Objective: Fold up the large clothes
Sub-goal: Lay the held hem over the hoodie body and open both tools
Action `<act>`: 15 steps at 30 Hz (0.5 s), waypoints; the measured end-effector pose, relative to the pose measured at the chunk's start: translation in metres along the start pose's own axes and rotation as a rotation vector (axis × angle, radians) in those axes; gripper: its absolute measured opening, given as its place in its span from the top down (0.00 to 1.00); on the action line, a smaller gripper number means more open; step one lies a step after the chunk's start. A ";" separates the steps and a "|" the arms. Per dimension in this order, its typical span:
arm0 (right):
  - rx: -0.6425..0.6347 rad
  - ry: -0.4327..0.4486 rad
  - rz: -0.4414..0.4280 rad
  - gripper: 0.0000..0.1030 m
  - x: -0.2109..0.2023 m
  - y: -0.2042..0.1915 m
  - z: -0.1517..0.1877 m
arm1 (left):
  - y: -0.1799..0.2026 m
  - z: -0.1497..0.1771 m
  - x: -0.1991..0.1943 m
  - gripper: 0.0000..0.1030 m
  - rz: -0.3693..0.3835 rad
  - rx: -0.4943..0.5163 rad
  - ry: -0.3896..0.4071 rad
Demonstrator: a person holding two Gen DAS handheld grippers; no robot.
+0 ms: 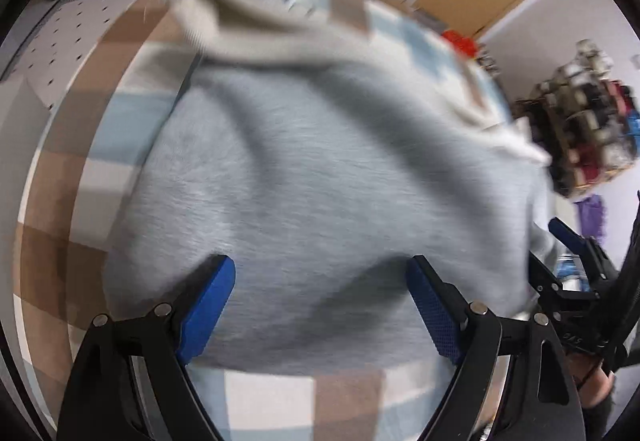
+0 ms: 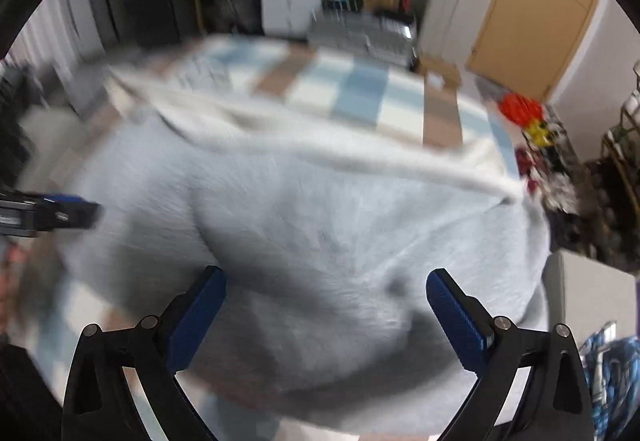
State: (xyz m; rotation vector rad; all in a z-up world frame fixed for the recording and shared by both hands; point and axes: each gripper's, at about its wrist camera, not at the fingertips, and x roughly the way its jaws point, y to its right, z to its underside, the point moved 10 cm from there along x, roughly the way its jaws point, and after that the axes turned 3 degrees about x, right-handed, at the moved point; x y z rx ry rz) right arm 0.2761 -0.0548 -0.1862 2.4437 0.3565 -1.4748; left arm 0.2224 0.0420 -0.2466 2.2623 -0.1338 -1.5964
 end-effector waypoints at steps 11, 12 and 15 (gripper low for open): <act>0.206 0.000 -0.200 0.00 -0.004 0.032 0.005 | 0.051 -0.020 -0.069 0.18 0.206 0.056 0.086; 0.215 0.043 -0.222 0.00 -0.015 0.037 0.003 | 0.062 -0.021 -0.072 0.18 0.222 0.084 0.095; 0.231 0.051 -0.138 0.00 -0.011 0.056 0.004 | 0.091 -0.024 -0.051 0.18 0.167 0.188 0.073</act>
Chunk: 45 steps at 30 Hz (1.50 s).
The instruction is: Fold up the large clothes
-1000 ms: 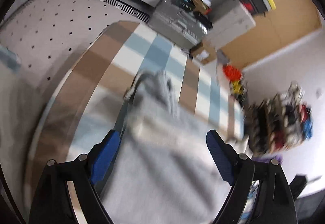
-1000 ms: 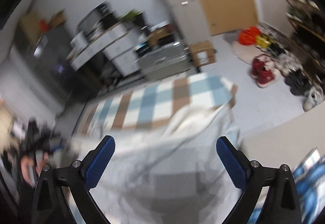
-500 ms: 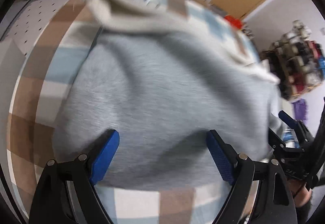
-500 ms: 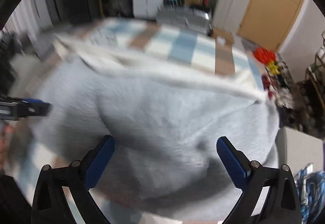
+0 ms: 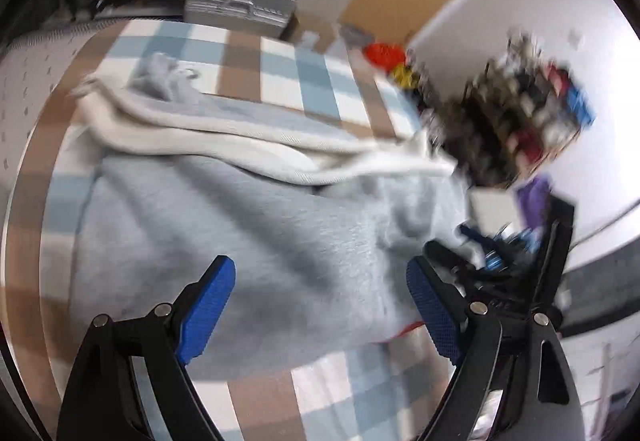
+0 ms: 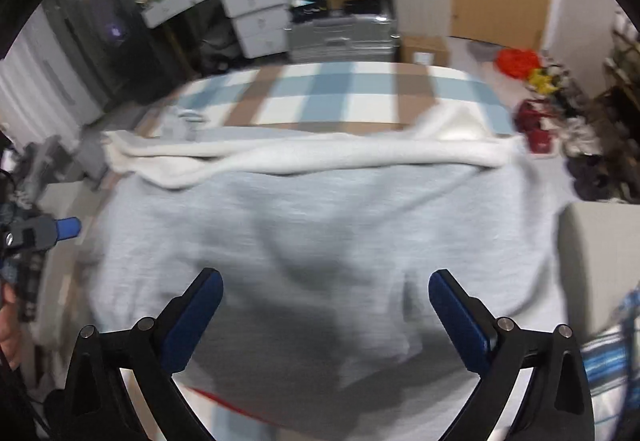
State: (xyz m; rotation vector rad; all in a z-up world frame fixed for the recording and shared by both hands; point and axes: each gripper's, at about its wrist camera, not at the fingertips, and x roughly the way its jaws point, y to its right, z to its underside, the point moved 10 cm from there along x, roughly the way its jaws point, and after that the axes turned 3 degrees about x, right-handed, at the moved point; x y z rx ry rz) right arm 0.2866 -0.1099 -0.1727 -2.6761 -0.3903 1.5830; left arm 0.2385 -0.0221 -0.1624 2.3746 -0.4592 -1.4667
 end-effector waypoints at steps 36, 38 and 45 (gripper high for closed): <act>-0.057 -0.132 0.066 0.01 0.056 -0.059 0.025 | -0.095 0.058 0.040 0.02 -0.074 -0.127 -0.086; -0.058 -0.142 0.063 0.00 0.050 -0.060 0.020 | -0.093 0.058 0.033 0.02 -0.070 -0.129 -0.074; -0.075 -0.029 -0.065 0.00 0.011 -0.102 -0.010 | -0.110 0.049 0.016 0.02 -0.016 -0.195 0.031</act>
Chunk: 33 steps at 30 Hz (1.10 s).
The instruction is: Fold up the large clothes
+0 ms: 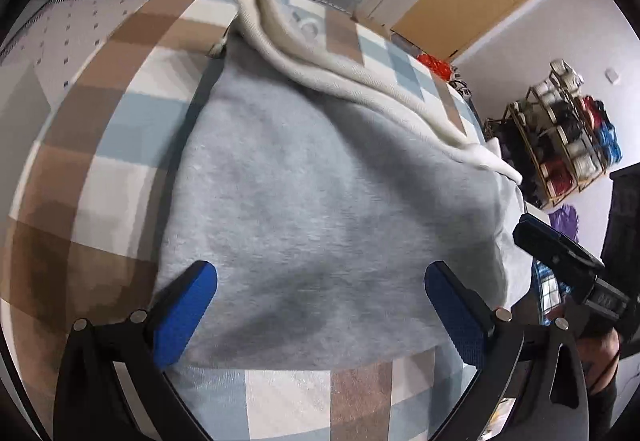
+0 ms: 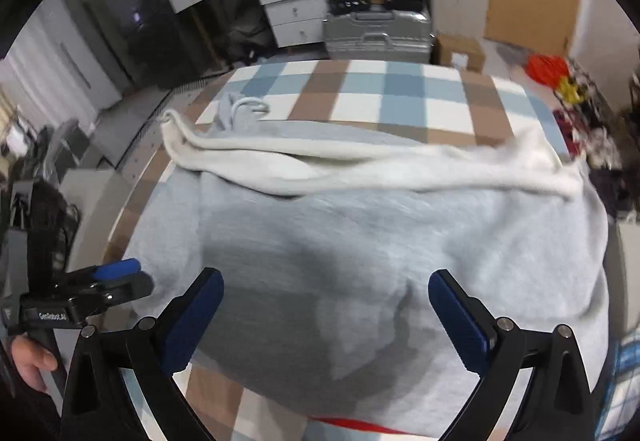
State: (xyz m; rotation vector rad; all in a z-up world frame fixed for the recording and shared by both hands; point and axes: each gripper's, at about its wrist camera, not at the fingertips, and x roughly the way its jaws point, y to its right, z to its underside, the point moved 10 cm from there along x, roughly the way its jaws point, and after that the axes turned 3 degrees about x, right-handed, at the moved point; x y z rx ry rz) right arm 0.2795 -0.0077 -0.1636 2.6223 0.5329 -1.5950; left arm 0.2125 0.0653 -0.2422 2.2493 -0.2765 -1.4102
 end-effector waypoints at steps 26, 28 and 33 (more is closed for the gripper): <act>-0.074 0.018 0.264 0.00 -0.015 0.116 -0.051 | -0.002 0.000 -0.002 0.02 0.015 -0.037 0.102; -0.176 0.040 0.285 0.00 -0.012 0.117 -0.060 | -0.003 -0.001 -0.006 0.02 0.025 -0.041 0.108; -0.399 -0.007 0.309 0.00 0.019 0.105 -0.061 | 0.000 -0.006 -0.008 0.02 0.013 -0.009 0.131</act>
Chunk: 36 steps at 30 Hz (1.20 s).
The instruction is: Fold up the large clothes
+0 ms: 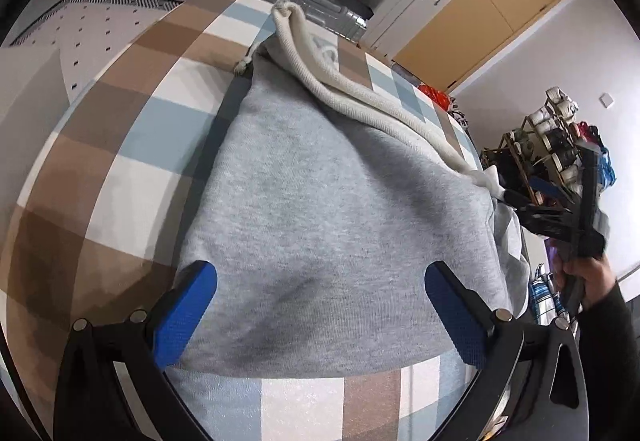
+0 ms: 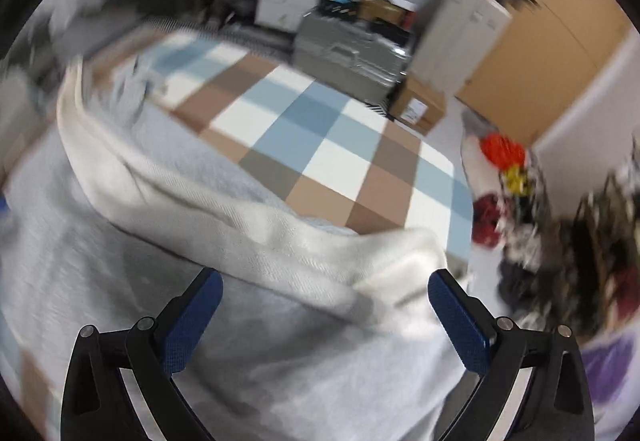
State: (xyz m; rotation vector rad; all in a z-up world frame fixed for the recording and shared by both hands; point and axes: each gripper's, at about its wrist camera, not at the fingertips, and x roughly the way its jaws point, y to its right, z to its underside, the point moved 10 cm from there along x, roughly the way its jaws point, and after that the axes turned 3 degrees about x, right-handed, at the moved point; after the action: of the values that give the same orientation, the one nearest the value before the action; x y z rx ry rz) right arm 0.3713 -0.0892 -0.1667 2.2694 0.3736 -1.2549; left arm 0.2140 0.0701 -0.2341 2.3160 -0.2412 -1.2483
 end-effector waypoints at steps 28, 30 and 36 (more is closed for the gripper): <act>0.329 0.132 0.054 0.34 0.044 0.044 -0.050 | 0.018 0.010 0.022 0.02 -0.078 0.178 -0.044; 0.354 0.137 0.041 0.30 0.033 0.060 -0.044 | 0.016 0.011 0.021 0.02 -0.075 0.173 -0.045; 0.294 0.147 0.032 0.04 -0.004 0.102 -0.014 | 0.019 0.011 0.022 0.02 -0.075 0.167 -0.050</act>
State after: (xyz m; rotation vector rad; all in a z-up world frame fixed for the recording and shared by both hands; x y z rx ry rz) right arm 0.4267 -0.1653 -0.1258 2.6139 0.2138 -1.1954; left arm 0.2188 0.0416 -0.2452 2.4571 -0.2882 -1.3709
